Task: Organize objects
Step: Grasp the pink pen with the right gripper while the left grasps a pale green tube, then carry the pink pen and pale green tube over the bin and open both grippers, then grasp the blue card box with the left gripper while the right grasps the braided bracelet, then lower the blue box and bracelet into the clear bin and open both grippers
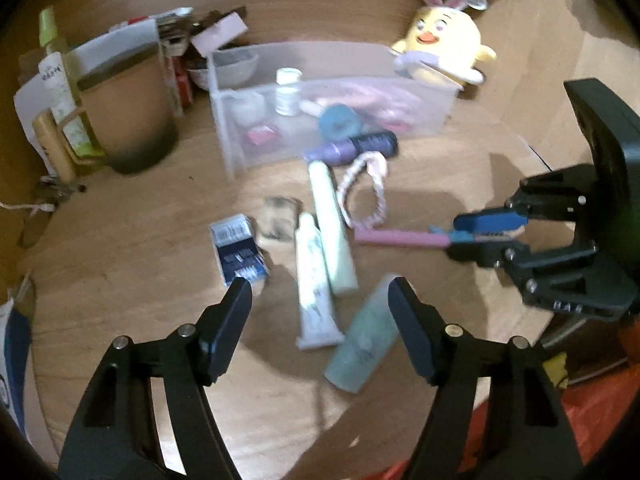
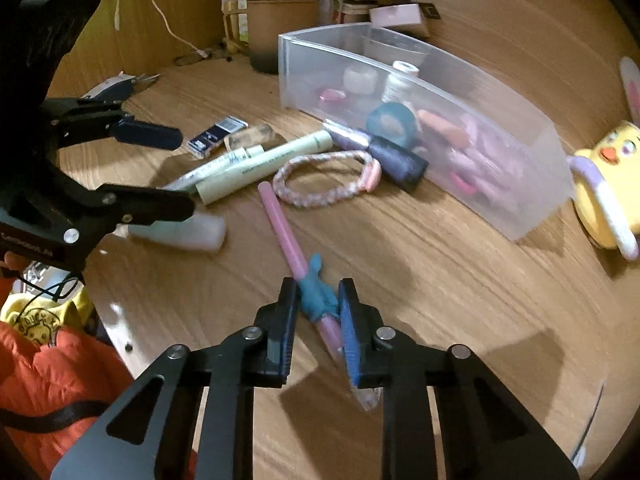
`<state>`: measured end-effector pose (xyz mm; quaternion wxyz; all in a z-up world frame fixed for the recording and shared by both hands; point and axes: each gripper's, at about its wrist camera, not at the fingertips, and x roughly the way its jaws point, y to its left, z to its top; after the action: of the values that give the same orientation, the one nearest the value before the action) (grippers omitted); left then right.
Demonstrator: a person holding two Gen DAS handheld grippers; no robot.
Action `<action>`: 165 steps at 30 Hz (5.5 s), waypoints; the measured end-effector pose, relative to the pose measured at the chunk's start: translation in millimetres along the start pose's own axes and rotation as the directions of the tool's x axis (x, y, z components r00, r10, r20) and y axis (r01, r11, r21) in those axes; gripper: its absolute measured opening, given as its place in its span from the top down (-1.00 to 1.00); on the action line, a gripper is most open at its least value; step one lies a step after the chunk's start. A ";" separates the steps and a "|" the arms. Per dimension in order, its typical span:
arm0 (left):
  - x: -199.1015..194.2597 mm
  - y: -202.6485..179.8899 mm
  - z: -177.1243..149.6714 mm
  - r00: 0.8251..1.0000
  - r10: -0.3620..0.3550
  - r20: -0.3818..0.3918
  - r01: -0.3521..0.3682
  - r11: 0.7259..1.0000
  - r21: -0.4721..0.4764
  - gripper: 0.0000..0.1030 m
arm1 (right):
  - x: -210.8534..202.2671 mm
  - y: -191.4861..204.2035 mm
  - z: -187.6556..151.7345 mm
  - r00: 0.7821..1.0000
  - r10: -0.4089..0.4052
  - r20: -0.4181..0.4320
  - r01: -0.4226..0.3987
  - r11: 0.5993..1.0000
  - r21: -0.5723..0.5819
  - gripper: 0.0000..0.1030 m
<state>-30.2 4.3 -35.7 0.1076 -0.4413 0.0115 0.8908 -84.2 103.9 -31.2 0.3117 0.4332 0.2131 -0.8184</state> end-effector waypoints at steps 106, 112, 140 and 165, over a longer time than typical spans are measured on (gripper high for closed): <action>-4.6 55.9 89.1 0.988 0.090 0.123 -0.073 0.988 -0.137 -0.53 | -7.0 -56.1 68.6 0.980 -0.097 0.176 0.059 0.976 0.211 -0.25; 16.6 58.8 51.9 0.994 0.105 -0.003 -0.105 0.988 -0.113 -0.53 | 29.6 -43.7 61.8 0.996 -0.061 0.072 0.044 0.977 0.210 -0.28; 23.6 66.1 29.4 0.990 0.138 -0.003 -0.137 0.987 -0.082 0.48 | 32.7 -63.8 34.9 0.996 -0.035 0.077 0.007 0.945 0.326 0.71; -50.0 38.7 119.7 0.939 0.108 0.326 -0.075 0.991 -0.113 0.48 | -74.4 -97.6 99.3 0.881 -0.263 0.394 0.120 0.928 0.352 0.71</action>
<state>-102.5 -28.8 73.8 0.0444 -0.2891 -0.0305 0.9558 -177.2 136.5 92.2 0.1938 0.2609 0.0462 -0.9446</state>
